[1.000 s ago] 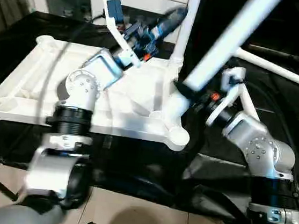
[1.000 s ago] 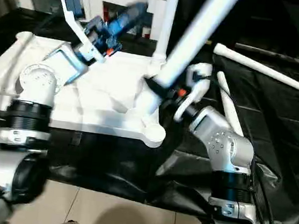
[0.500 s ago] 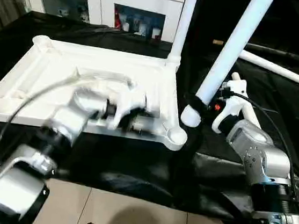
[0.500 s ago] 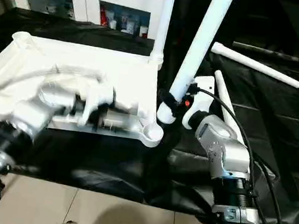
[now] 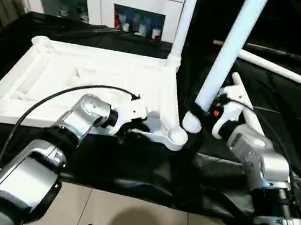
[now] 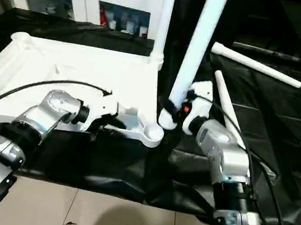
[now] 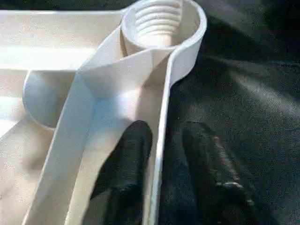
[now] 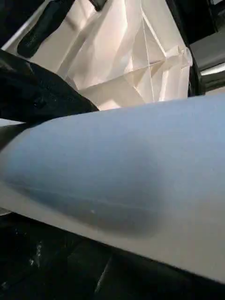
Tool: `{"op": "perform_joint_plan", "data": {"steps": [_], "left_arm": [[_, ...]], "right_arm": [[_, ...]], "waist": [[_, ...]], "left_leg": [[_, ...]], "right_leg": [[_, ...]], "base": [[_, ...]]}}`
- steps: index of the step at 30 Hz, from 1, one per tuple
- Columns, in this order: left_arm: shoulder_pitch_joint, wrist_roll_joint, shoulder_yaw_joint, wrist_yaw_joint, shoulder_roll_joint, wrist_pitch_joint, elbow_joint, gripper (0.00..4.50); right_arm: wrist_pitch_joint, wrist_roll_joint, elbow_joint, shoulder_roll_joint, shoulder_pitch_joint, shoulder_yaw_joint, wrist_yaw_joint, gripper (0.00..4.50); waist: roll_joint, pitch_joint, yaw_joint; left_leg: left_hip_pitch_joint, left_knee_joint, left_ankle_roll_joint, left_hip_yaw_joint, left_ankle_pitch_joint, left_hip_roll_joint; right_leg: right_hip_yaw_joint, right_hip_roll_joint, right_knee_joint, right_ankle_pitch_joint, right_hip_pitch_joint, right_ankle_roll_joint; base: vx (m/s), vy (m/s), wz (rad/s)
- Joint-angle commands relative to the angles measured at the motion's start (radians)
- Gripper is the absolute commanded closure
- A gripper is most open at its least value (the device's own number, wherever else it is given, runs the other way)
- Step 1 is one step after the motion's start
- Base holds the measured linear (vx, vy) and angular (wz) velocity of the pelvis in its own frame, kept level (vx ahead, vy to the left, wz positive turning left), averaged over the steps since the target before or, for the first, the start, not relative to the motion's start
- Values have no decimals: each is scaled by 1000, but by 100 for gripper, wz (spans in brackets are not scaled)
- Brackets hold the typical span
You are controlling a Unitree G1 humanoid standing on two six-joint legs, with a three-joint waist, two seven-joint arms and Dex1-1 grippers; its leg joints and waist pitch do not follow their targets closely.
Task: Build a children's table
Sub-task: Pick table leg, then insert table leg to table base
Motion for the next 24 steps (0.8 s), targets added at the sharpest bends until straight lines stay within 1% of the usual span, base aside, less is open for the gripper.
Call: {"op": "perform_joint_plan", "data": {"steps": [1,3,4,5,6,9,10,11,13,14,16,17,18,20,23,24], "left_arm": [[-26,14,-2,-6,-3,-14,11,323],[-43,21,-1,-6,-3,-28,42,347],[-49,24,1,-7,-4,-35,55,355],[-53,26,3,-7,-5,-40,65,360],[-58,29,5,-7,-7,-46,76,360],[-69,35,12,-9,-10,-56,101,393],[-73,37,13,-11,-11,-59,109,397],[-73,37,13,-11,-11,-59,109,401],[-79,45,14,-16,-13,-65,127,409],[-79,46,13,-16,-13,-66,129,440],[-81,56,8,-18,-14,-72,141,446],[-82,60,7,-19,-15,-76,148,448],[-84,67,5,-19,-18,-83,160,448],[-85,70,5,-20,-17,-86,166,450],[-87,74,7,-19,-19,-89,174,450],[-90,65,19,-18,-22,-81,174,450]], "right_arm": [[-10,3,-38,-11,-1,-5,5,257],[-8,2,-43,-12,2,-4,8,257],[-8,1,-45,-12,2,-4,9,257],[-7,1,-45,-12,2,-5,10,257],[-7,1,-47,-13,3,-5,11,257],[-4,0,-51,-15,4,-4,14,257],[-4,0,-53,-17,6,-3,16,257],[-4,0,-53,-17,6,-3,16,257],[-4,-1,-57,-18,8,-2,18,257],[-4,-1,-57,-19,8,-2,18,257],[-4,-2,-58,-19,8,-3,20,257],[-3,-2,-58,-19,8,-3,20,257],[-2,-3,-60,-20,8,-5,21,257],[-1,-3,-61,-19,8,-5,22,257],[-1,-3,-61,-20,8,-5,24,257],[3,1,-63,-20,6,-6,28,257]], "waist": [[4,-87,2],[9,-87,1],[7,-86,0],[10,-86,-1],[10,-87,0],[10,-87,0],[13,-87,0],[11,-87,-1],[11,-87,0],[11,-87,0],[10,-87,0],[12,-87,-2],[10,-88,-2],[11,-88,-3],[10,-86,-2],[9,-86,-2]], "left_leg": [[22,-63,-1,-12,-133,19],[24,-62,-3,-12,-141,18],[24,-63,-4,-12,-147,19],[25,-63,-5,-12,-152,18],[24,-63,-6,-12,-152,18],[24,-63,-4,-13,-150,19],[25,-63,-4,-13,-150,19],[24,-62,-3,-13,-150,19],[25,-63,-2,-13,-151,19],[25,-63,-2,-13,-151,19],[25,-63,1,-13,-150,19],[24,-63,-1,-13,-153,19],[23,-62,0,-13,-151,18],[24,-62,4,-13,-147,19],[24,-62,8,-12,-157,19],[25,-63,6,-13,-159,20]], "right_leg": [[44,-53,-67,11,61,-245],[44,-51,-67,12,59,-250],[44,-51,-68,10,60,-250],[45,-51,-70,6,59,-251],[45,-51,-68,9,61,-251],[44,-52,-66,23,61,-260],[44,-52,-67,24,61,-261],[45,-52,-66,30,62,-264],[44,-52,-67,29,62,-267],[44,-52,-66,31,62,-268],[44,-53,-67,34,62,-269],[45,-52,-67,33,63,-269],[44,-52,-67,36,64,-269],[44,-52,-66,47,63,-273],[45,-53,-68,32,62,-276],[44,-54,-68,25,63,-275]], "base": [[0,0,0],[0,0,0],[0,0,0],[0,0,0],[0,0,0],[0,0,0],[0,0,0],[0,0,0],[0,0,0],[0,0,0],[0,0,0],[0,0,0],[0,0,0],[0,0,0],[0,0,0],[0,0,0]]}}
